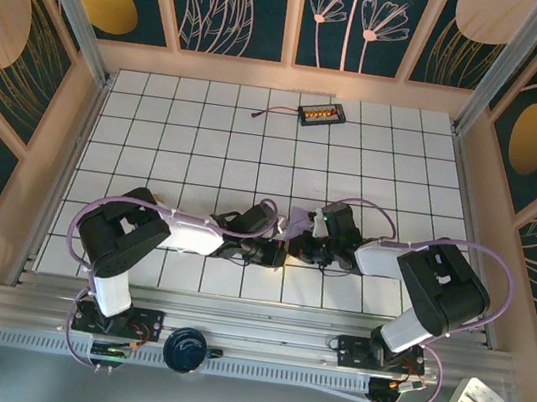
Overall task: Fold a paper plane with a square sheet of paper (pick it up from the middle)
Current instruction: Fold the wing for the fifth time at the center of the table.
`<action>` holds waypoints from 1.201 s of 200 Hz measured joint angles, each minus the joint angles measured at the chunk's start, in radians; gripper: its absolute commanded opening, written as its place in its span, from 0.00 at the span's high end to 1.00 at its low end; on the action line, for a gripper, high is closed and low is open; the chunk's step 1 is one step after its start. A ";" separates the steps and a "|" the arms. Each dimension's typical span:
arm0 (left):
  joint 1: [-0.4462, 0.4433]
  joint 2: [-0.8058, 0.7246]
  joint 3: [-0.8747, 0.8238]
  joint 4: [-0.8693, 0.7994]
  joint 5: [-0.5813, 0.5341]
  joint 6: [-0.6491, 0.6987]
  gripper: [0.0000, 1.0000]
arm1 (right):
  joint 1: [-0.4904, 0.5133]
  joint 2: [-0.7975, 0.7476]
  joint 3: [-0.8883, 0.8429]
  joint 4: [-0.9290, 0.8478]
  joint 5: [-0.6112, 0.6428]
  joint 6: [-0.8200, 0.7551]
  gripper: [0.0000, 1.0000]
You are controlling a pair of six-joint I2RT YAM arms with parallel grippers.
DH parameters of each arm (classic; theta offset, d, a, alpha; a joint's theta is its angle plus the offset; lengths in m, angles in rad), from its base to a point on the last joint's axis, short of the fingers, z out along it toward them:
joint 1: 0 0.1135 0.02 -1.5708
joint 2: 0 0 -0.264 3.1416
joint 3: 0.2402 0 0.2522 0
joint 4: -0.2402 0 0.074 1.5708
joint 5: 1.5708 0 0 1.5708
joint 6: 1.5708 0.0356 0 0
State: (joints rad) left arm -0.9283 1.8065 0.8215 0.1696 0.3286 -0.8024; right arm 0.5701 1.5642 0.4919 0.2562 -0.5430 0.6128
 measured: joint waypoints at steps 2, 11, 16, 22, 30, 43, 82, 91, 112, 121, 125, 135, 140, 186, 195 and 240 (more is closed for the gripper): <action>0.000 0.001 0.002 -0.003 0.000 0.003 1.00 | 0.000 0.000 0.000 0.000 0.000 0.000 1.00; 0.000 0.002 0.010 -0.018 0.002 0.011 1.00 | 0.000 0.000 0.000 0.000 0.000 0.000 1.00; 0.000 0.003 0.012 -0.024 0.002 0.015 1.00 | 0.000 0.000 0.001 -0.001 0.000 0.000 1.00; 0.000 0.003 0.013 -0.029 0.002 0.019 1.00 | -0.001 0.000 0.001 -0.001 -0.001 0.000 1.00; 0.000 0.003 0.014 -0.032 0.001 0.027 1.00 | -0.003 0.000 0.001 -0.002 -0.003 0.000 1.00; 0.000 0.005 0.018 -0.040 0.000 0.042 1.00 | -0.008 0.000 0.006 -0.010 -0.010 0.000 1.00; 0.000 0.006 0.021 -0.051 0.000 0.082 1.00 | -0.034 0.010 0.038 -0.028 -0.035 -0.004 1.00; 0.000 0.006 0.019 -0.050 -0.001 0.090 1.00 | -0.049 0.016 0.045 -0.028 -0.036 -0.005 1.00; 0.000 0.005 0.013 -0.046 0.000 0.103 1.00 | -0.076 0.029 0.050 -0.028 -0.043 -0.009 1.00; 0.000 0.003 0.010 -0.043 0.000 0.106 1.00 | -0.082 0.035 0.050 -0.028 -0.050 -0.011 1.00; 0.000 0.002 0.010 -0.043 0.000 0.107 1.00 | -0.084 0.038 0.050 -0.027 -0.054 -0.011 1.00; 0.000 0.000 0.009 -0.043 -0.001 0.111 1.00 | -0.086 0.040 0.050 -0.027 -0.061 -0.011 1.00; 0.000 0.000 0.009 -0.044 0.000 0.112 1.00 | -0.086 0.040 0.050 -0.027 -0.063 -0.011 1.00; 0.000 0.000 0.009 -0.044 0.000 0.117 1.00 | -0.076 0.025 0.042 -0.014 -0.088 0.000 1.00; 0.000 0.000 0.009 -0.044 0.001 0.118 1.00 | -0.064 0.014 0.034 -0.008 -0.088 0.008 1.00; 0.000 0.000 0.009 -0.048 0.003 0.123 1.00 | -0.032 0.010 0.009 0.008 -0.087 0.026 1.00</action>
State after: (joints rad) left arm -0.9279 1.8061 0.8303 0.1211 0.3313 -0.6796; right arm 0.5385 1.5745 0.5011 0.2646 -0.6300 0.6392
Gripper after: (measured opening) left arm 0.043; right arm 0.045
